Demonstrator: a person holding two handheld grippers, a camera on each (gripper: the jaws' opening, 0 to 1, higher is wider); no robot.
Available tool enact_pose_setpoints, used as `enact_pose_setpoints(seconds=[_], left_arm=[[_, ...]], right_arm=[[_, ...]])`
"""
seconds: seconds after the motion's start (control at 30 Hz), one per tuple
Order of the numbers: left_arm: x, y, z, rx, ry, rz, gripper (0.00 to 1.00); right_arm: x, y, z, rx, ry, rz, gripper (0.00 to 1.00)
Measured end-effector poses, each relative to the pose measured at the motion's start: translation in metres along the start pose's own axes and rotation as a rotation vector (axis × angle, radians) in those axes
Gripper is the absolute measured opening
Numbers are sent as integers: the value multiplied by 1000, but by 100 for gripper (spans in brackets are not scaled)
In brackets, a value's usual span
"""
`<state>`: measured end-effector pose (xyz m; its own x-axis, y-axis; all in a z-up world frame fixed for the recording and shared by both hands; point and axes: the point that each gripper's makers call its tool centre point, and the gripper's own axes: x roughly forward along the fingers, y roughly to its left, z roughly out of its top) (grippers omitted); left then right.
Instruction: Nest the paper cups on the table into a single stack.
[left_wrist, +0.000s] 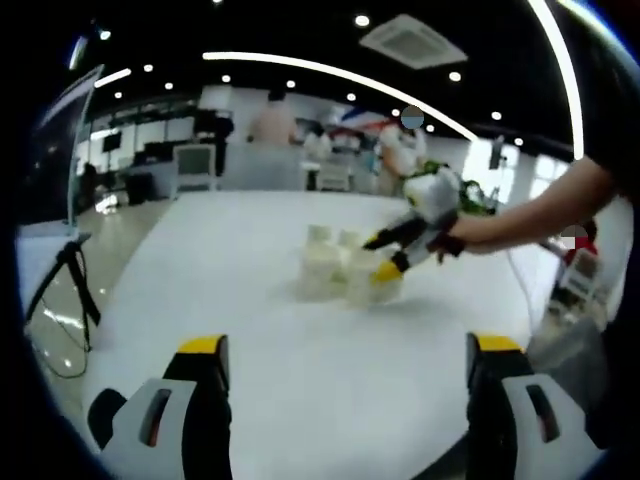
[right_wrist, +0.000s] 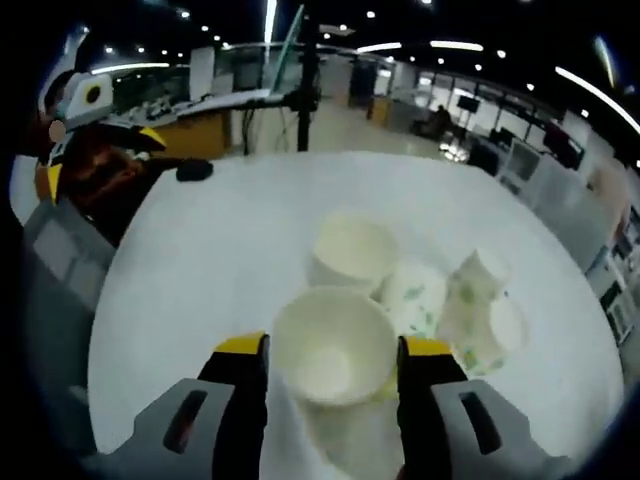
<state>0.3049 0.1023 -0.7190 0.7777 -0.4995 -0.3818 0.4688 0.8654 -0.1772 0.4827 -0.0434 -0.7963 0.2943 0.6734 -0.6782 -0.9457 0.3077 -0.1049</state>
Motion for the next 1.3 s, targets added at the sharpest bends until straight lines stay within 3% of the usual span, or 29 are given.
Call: enact_pose_setpoints(seconds=[0.27,0.33,0.57,0.67,0.8,0.93,1.07,1.3], left_arm=[[-6,0,-1,6,4,15,97],[-9,-1,4,2,-17,18,97],[-15,1,6,13,-16,29,97],[-16,3,6,20,-21,33,97],[-17,3,6,23,-16,26,97],[-18,0,10,43,-22,2,97],[-19,-1,10,51,-13,-19,97],[-17,-4,11,54,-13,-46,97]], right_arm=[[-4,3,0,22,-20,-1,45],[-7,10,10,73,-70,9,45],[-29,33,25,74,-106,4,45],[-45,58,41,22,-145,10,45],[-55,90,43,22,-160,26,45],[-62,127,41,69,-194,56,44],[-64,153,28,35,-171,70,44],[-66,175,16,51,-177,59,44]])
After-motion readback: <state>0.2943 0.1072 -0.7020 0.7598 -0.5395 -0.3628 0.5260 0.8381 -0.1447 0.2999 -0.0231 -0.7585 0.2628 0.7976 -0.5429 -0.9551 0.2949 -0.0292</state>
